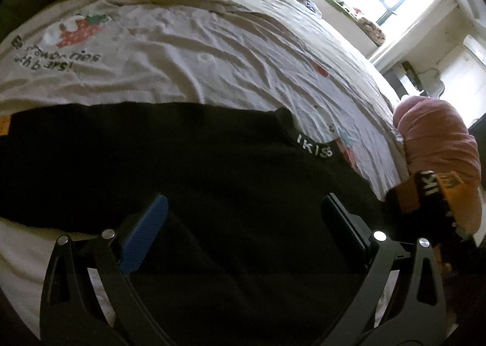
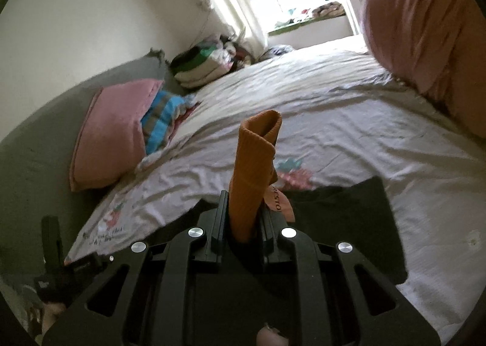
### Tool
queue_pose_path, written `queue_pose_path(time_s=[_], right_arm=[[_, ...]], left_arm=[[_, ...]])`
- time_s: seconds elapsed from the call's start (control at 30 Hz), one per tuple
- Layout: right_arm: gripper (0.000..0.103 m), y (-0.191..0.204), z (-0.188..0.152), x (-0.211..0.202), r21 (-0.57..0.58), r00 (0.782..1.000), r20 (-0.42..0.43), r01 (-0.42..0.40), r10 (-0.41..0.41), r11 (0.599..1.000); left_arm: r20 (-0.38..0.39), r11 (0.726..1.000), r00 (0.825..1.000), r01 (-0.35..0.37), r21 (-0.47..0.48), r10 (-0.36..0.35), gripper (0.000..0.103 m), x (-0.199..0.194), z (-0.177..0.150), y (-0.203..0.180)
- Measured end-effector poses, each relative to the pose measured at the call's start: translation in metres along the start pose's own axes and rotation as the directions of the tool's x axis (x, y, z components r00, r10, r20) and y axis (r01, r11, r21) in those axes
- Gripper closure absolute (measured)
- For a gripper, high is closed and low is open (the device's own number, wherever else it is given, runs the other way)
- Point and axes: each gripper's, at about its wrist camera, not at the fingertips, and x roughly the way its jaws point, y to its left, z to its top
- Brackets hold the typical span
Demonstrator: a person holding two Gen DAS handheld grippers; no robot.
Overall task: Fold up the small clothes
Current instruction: 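Lift the held sleeve cuff with the right tool toward the left tool, then close the left tool on the orange cuff while the right tool releases it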
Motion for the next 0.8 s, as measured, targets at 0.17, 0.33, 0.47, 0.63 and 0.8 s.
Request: queue_pose_path(time_s=[0.17,0.33,0.47,0.63,0.8], right_arm=[[0.087,0.016,-0.018,0.021,-0.026,0.999,-0.049,-0.011,0.01,1.0],[0.087,0.026,-0.039,0.042,-0.047,0.994,-0.112,-0.015,0.01,0.999],[0.086,0.032,-0.055,0.054,-0.056,0.988,-0.153,-0.024,0.016,0.998],[0.084,0.04,-0.066,0.065,-0.07,0.981,-0.194,-0.041,0.026,0.997],[0.078,0.043,-0.073,0.068,-0.073,0.974,-0.222,-0.067,0.049,0.995]], left_arm=[[-0.023,0.999,0.998,0.053,-0.013,-0.053,0.008,0.005,-0.003,0.0],[-0.035,0.996,0.995,0.092,-0.019,-0.093,0.008,0.007,-0.004,-0.001],[-0.046,0.995,0.994,0.098,-0.022,-0.099,0.008,0.012,-0.005,-0.001],[-0.061,0.993,0.992,0.111,-0.027,-0.113,0.008,0.017,-0.007,-0.001],[-0.077,0.992,0.989,0.127,-0.027,-0.129,0.008,0.023,-0.008,-0.002]])
